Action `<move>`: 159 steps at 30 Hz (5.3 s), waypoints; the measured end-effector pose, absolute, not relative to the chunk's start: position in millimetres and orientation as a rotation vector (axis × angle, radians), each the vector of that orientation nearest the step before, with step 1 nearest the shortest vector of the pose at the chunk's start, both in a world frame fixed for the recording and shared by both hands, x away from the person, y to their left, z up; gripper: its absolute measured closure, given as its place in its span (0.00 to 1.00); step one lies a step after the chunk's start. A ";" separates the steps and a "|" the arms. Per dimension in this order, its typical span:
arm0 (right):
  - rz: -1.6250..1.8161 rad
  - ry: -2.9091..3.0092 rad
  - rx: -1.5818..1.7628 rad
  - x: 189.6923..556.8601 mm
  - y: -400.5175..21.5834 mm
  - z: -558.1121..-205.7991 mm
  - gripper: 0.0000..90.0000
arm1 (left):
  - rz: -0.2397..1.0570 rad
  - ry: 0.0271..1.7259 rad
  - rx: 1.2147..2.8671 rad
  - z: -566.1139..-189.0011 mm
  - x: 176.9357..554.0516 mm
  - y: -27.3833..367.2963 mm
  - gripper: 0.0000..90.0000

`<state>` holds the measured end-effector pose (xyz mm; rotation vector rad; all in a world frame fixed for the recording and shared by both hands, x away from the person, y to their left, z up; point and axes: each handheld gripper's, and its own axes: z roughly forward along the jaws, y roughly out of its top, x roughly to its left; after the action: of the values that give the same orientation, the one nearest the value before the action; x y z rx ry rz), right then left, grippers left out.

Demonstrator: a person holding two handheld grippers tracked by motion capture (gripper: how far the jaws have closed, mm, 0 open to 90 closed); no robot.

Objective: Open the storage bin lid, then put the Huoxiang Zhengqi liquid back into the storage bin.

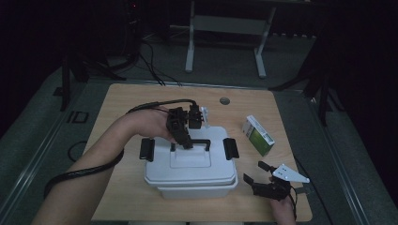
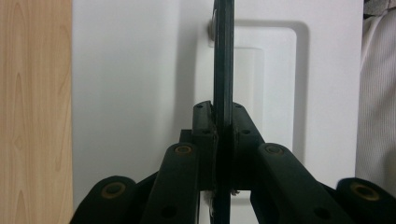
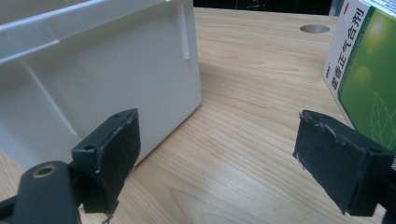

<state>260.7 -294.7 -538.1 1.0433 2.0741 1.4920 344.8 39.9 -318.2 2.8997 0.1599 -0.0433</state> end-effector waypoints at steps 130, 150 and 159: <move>1.478 2.087 1.060 260.5 -288.8 -540.0 0.16 | 0.114 0.899 2.653 -485.4 349.2 285.0 0.92; 1.403 2.126 1.156 258.1 -318.1 -520.2 0.13 | 0.141 0.915 2.612 -476.2 349.7 282.8 0.41; 1.314 2.160 1.240 269.6 -335.6 -511.6 0.13 | 0.148 0.920 2.620 -475.5 348.6 282.8 0.41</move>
<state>269.6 -335.6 -511.6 1.2403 2.1596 1.3143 348.6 282.8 -475.5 2.6199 0.9200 0.1484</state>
